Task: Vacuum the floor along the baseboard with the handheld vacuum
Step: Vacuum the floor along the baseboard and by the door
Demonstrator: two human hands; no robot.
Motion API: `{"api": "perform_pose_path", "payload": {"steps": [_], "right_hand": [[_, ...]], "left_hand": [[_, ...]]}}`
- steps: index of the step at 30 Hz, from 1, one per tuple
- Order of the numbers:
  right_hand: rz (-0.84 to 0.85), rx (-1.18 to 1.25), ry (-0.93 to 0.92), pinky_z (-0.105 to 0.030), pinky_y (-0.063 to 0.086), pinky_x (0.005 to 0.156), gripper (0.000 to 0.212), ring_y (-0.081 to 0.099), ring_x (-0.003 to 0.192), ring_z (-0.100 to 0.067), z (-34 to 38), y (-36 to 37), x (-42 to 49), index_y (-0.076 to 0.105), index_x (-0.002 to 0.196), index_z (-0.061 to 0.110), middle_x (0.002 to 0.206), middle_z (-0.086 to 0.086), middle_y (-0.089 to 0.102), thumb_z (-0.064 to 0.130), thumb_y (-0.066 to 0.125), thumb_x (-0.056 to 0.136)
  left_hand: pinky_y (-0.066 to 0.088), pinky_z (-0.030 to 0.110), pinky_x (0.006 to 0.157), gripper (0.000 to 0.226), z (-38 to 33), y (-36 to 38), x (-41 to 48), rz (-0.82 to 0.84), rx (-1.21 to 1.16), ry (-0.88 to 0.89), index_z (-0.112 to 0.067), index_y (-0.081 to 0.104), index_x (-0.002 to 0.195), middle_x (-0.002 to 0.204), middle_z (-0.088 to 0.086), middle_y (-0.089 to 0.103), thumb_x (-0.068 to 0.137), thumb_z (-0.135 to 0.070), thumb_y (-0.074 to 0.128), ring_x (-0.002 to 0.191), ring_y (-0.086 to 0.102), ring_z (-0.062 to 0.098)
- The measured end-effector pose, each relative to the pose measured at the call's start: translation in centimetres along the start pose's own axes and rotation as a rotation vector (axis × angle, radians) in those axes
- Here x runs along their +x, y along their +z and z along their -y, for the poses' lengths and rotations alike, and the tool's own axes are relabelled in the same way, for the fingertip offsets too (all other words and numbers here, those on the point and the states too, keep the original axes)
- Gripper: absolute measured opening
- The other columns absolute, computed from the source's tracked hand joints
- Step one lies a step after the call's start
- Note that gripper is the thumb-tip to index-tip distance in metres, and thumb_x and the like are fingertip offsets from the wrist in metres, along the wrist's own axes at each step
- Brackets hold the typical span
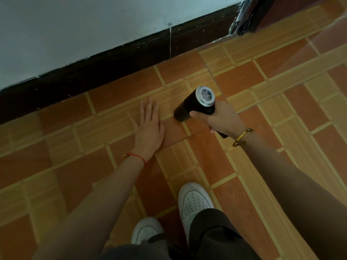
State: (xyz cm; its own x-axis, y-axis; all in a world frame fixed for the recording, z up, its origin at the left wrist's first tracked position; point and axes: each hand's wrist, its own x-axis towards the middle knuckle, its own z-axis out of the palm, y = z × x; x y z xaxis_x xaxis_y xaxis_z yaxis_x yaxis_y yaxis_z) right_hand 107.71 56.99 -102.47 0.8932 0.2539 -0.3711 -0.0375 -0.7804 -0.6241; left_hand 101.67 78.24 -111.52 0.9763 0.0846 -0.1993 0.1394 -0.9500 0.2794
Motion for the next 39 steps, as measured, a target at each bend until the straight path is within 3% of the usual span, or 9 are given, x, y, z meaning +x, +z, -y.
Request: {"api": "perform_pose_path", "payload": {"steps": [9, 12, 15, 18, 23, 29, 36, 39], "right_hand": [[0.152, 0.046, -0.003, -0.028, 0.053, 0.052, 0.035, 0.065, 0.045, -0.018, -0.3, -1.2, 1.8, 0.054, 0.075, 0.025, 0.054, 0.000, 0.065, 0.056, 0.069, 0.079], [0.022, 0.076, 0.023, -0.032, 0.056, 0.056, 0.033, 0.065, 0.047, -0.014, -0.4, -0.6, 2.5, 0.053, 0.081, 0.031, 0.063, 0.004, 0.066, 0.060, 0.068, 0.077], [-0.197, 0.014, -0.018, -0.028, 0.052, 0.058, 0.052, 0.063, 0.062, -0.012, -0.1, 0.4, 3.5, 0.056, 0.109, 0.025, 0.079, 0.009, 0.065, 0.065, 0.064, 0.077], [-0.246, -0.089, -0.052, -0.019, 0.042, 0.053, 0.061, 0.056, 0.064, -0.005, 0.6, 1.7, 4.5, 0.057, 0.112, 0.018, 0.071, 0.017, 0.053, 0.067, 0.062, 0.077], [-0.303, -0.119, -0.108, -0.036, 0.055, 0.062, 0.069, 0.065, 0.078, -0.018, 1.5, 2.0, 7.1, 0.051, 0.128, 0.020, 0.081, 0.011, 0.056, 0.068, 0.059, 0.079], [-0.441, -0.114, -0.057, -0.037, 0.056, 0.069, 0.068, 0.066, 0.090, -0.019, 1.3, -0.5, 11.9, 0.050, 0.130, 0.019, 0.105, 0.001, 0.069, 0.066, 0.059, 0.081], [-0.555, -0.031, -0.007, -0.025, 0.046, 0.065, 0.069, 0.067, 0.094, -0.018, 1.7, -1.6, 15.5, 0.052, 0.131, 0.018, 0.110, 0.001, 0.070, 0.064, 0.062, 0.081], [-0.540, -0.040, -0.022, -0.029, 0.052, 0.064, 0.072, 0.067, 0.089, -0.017, 1.0, -1.2, 15.3, 0.051, 0.131, 0.017, 0.105, 0.002, 0.070, 0.066, 0.061, 0.079]], "left_hand": [[-0.003, 0.069, 0.116, 0.062, -0.1, 0.4, 2.0, -0.011, -0.044, -0.010, -0.021, 0.002, 0.158, 0.167, 0.002, -0.006, 0.105, -0.038, 0.029, 0.152, -0.014, 0.026], [0.001, 0.071, 0.115, 0.062, -0.1, 0.3, 2.8, -0.010, -0.033, 0.011, -0.020, 0.003, 0.159, 0.167, 0.001, -0.007, 0.105, -0.037, 0.030, 0.152, -0.014, 0.026], [0.001, 0.070, 0.116, 0.064, -0.3, 0.1, 4.1, 0.001, -0.012, 0.020, -0.022, 0.002, 0.159, 0.167, 0.001, -0.009, 0.104, -0.038, 0.030, 0.152, -0.015, 0.026], [-0.002, 0.070, 0.115, 0.063, -0.2, 0.0, 5.5, -0.017, 0.038, 0.051, -0.024, 0.001, 0.158, 0.167, 0.001, -0.007, 0.104, -0.043, 0.026, 0.153, -0.012, 0.026], [0.001, 0.071, 0.115, 0.063, -0.5, -0.2, 7.5, -0.020, 0.118, 0.123, -0.018, 0.007, 0.158, 0.167, 0.003, -0.001, 0.103, -0.043, 0.024, 0.153, -0.006, 0.027], [-0.003, 0.069, 0.115, 0.068, -1.4, -1.3, 10.0, 0.019, 0.185, 0.168, -0.014, -0.004, 0.158, 0.167, 0.002, -0.012, 0.102, -0.046, 0.019, 0.153, -0.013, 0.025], [-0.004, 0.069, 0.115, 0.070, -2.5, -1.0, 12.3, 0.032, 0.147, 0.127, -0.014, -0.006, 0.158, 0.166, 0.002, -0.013, 0.103, -0.049, 0.020, 0.153, -0.014, 0.025], [-0.004, 0.069, 0.115, 0.070, -3.0, -0.2, 12.5, 0.055, 0.102, 0.075, -0.015, -0.008, 0.157, 0.166, 0.003, -0.013, 0.102, -0.051, 0.017, 0.153, -0.014, 0.025]]}}
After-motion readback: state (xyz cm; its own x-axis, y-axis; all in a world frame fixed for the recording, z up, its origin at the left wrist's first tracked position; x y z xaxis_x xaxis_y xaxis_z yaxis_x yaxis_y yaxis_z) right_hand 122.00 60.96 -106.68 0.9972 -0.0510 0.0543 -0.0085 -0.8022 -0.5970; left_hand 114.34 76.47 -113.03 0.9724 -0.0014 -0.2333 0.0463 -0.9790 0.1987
